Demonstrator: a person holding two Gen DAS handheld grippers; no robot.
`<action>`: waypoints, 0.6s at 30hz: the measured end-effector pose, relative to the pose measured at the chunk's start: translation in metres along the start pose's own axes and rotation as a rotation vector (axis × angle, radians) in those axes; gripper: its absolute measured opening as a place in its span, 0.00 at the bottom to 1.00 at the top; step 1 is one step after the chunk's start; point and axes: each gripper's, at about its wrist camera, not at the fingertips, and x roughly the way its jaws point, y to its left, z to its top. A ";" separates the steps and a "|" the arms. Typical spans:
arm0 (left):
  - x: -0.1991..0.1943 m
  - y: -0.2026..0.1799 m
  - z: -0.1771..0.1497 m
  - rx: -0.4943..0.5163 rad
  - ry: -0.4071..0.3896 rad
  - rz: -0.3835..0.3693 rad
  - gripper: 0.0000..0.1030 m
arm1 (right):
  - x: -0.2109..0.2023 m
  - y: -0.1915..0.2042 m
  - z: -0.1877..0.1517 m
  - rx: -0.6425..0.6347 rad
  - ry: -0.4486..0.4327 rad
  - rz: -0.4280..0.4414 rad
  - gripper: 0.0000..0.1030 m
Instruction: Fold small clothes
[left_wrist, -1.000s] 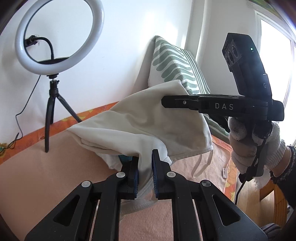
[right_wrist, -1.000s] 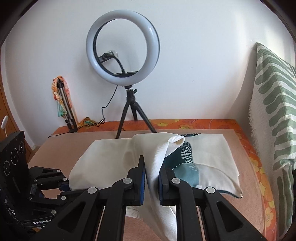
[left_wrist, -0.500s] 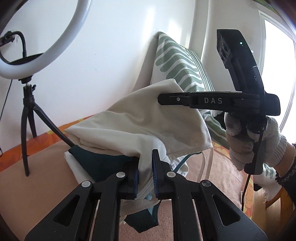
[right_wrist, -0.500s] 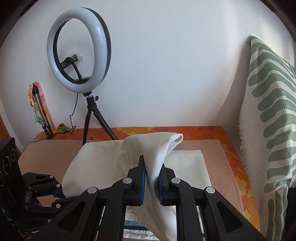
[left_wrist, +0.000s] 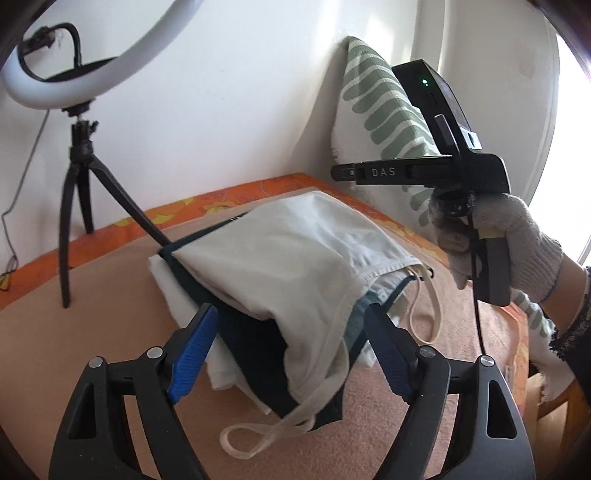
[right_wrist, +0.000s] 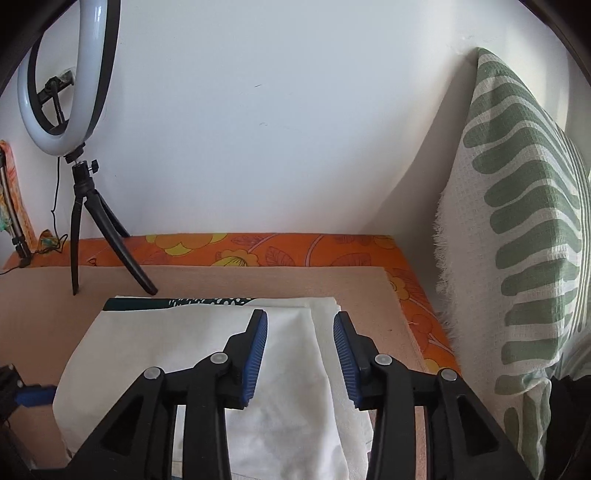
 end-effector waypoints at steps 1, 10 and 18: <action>-0.003 -0.001 -0.001 0.012 -0.002 0.006 0.79 | -0.001 0.000 0.000 0.005 0.000 0.004 0.55; -0.016 -0.003 0.002 -0.015 0.040 -0.016 0.79 | -0.025 0.016 -0.004 -0.014 -0.036 -0.022 0.83; -0.042 -0.013 -0.001 0.006 0.023 -0.002 0.79 | -0.057 0.025 -0.014 0.015 -0.053 -0.032 0.87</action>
